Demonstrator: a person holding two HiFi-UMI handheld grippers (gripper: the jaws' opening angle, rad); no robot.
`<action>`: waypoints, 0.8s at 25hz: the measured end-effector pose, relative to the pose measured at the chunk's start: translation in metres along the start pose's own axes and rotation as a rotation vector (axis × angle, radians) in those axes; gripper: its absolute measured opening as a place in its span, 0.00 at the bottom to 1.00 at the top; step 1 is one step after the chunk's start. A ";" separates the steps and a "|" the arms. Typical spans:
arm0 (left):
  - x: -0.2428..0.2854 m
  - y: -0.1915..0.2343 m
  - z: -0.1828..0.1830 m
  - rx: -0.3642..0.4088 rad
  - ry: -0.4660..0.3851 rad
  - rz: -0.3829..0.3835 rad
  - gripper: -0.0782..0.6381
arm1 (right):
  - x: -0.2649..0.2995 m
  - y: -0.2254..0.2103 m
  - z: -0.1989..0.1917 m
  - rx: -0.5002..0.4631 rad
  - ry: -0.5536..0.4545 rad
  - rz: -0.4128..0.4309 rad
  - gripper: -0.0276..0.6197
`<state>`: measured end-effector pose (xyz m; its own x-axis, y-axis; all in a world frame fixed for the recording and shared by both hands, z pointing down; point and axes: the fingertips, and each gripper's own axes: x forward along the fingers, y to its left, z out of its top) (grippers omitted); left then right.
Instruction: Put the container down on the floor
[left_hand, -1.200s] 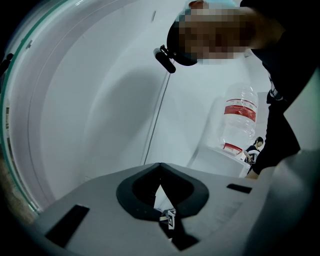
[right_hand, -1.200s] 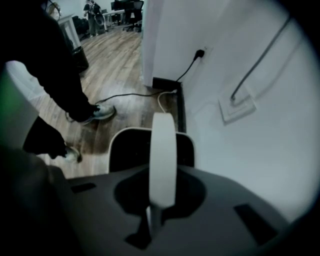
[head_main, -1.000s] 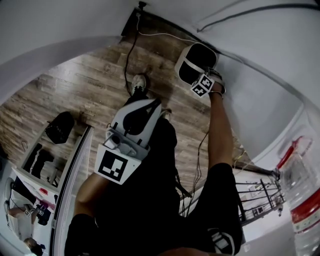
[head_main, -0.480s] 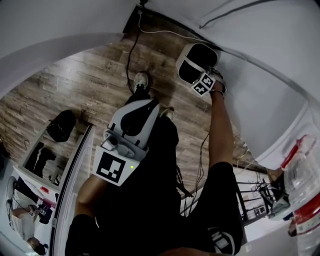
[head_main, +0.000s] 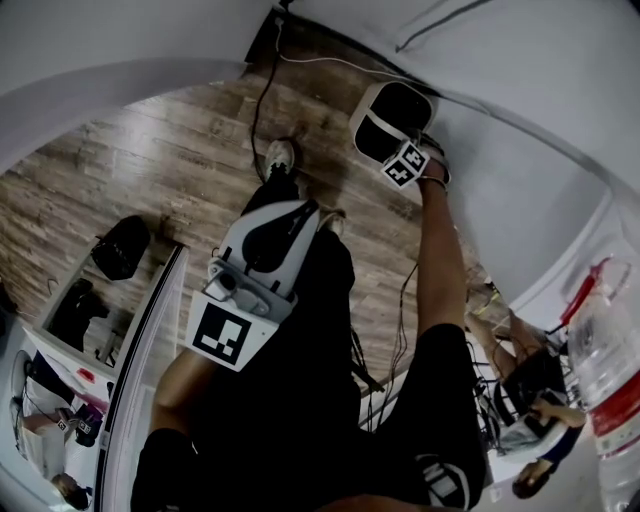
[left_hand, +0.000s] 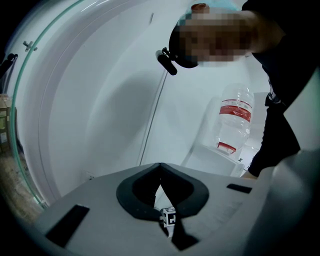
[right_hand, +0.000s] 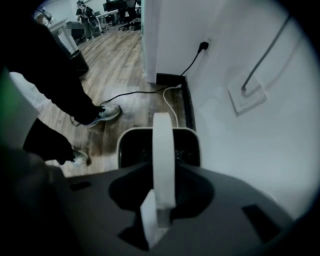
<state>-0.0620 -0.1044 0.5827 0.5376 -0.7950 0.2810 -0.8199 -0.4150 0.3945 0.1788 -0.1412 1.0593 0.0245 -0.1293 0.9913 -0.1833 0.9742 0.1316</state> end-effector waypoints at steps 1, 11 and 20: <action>-0.002 -0.002 0.001 -0.002 0.000 0.002 0.15 | -0.003 0.000 0.000 0.004 -0.001 0.001 0.23; -0.023 -0.027 0.029 -0.020 -0.025 0.008 0.15 | -0.049 -0.006 0.003 0.008 -0.017 -0.019 0.25; -0.052 -0.054 0.067 -0.013 -0.050 0.013 0.15 | -0.119 -0.009 0.009 0.084 -0.050 -0.054 0.25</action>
<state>-0.0588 -0.0706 0.4878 0.5158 -0.8216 0.2425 -0.8240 -0.3985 0.4027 0.1683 -0.1367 0.9403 -0.0119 -0.1927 0.9812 -0.2650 0.9468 0.1827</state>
